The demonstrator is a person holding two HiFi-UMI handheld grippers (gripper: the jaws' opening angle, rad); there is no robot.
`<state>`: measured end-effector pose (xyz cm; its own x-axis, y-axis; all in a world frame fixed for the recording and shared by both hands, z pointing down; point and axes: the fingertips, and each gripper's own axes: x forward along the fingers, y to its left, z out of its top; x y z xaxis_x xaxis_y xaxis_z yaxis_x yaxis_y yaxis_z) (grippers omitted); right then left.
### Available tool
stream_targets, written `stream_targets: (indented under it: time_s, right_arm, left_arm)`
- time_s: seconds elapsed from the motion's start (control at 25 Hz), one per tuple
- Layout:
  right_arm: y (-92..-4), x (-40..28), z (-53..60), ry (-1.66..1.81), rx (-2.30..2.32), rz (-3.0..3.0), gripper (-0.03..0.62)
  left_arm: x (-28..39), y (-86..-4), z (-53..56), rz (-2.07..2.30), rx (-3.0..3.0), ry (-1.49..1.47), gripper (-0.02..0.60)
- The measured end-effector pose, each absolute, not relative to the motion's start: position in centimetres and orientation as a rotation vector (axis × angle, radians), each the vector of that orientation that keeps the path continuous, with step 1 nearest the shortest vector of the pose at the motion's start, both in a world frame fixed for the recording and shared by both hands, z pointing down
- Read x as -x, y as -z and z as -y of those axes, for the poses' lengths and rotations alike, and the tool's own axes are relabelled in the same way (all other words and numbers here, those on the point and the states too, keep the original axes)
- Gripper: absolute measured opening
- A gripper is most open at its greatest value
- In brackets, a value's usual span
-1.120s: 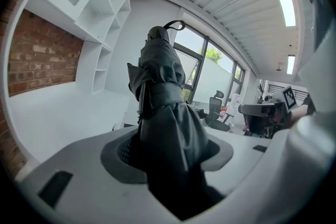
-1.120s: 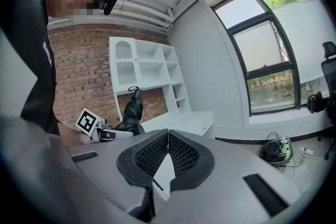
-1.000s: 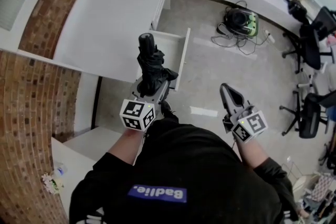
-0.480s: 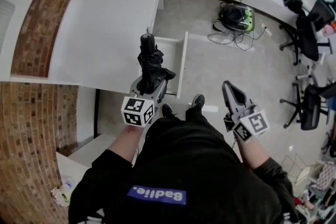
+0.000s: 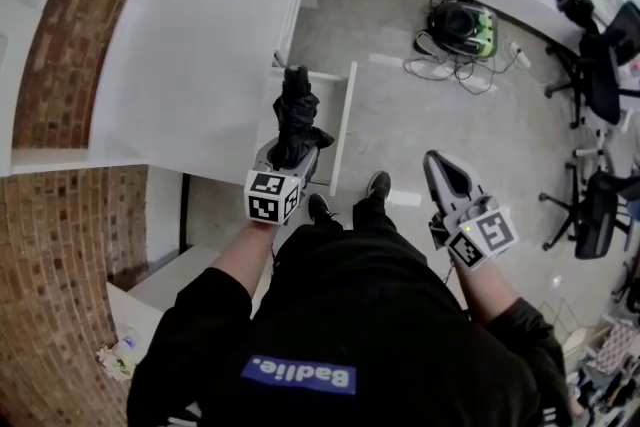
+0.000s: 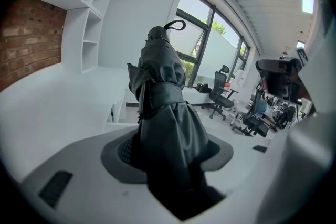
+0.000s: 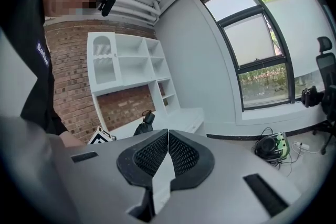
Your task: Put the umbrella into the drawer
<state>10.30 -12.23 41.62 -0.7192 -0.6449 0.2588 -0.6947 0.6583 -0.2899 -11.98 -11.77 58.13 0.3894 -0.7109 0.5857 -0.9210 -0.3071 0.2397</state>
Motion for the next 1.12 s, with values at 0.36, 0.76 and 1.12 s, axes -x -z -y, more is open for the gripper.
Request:
stream_targets:
  time_s: [0.36,0.76,1.12]
  right_arm:
    - [-43.9,-11.9,14.3,-0.613,-1.099,2.661,0.031]
    - [-45.6,-10.4,14.9,-0.678,-1.074,2.628,0.031]
    - [-46.1,-9.3,15.2,-0.680,-1.040,2.612,0.030]
  left_arm:
    - [12.2,-69.0,13.7,1.319,-1.991,-0.740,0.238]
    - [13.3,-78.2,14.1,1.252,-1.857,-0.944,0.236]
    - [13.4,-83.2,15.2,1.213,-1.788,-1.033,0.236]
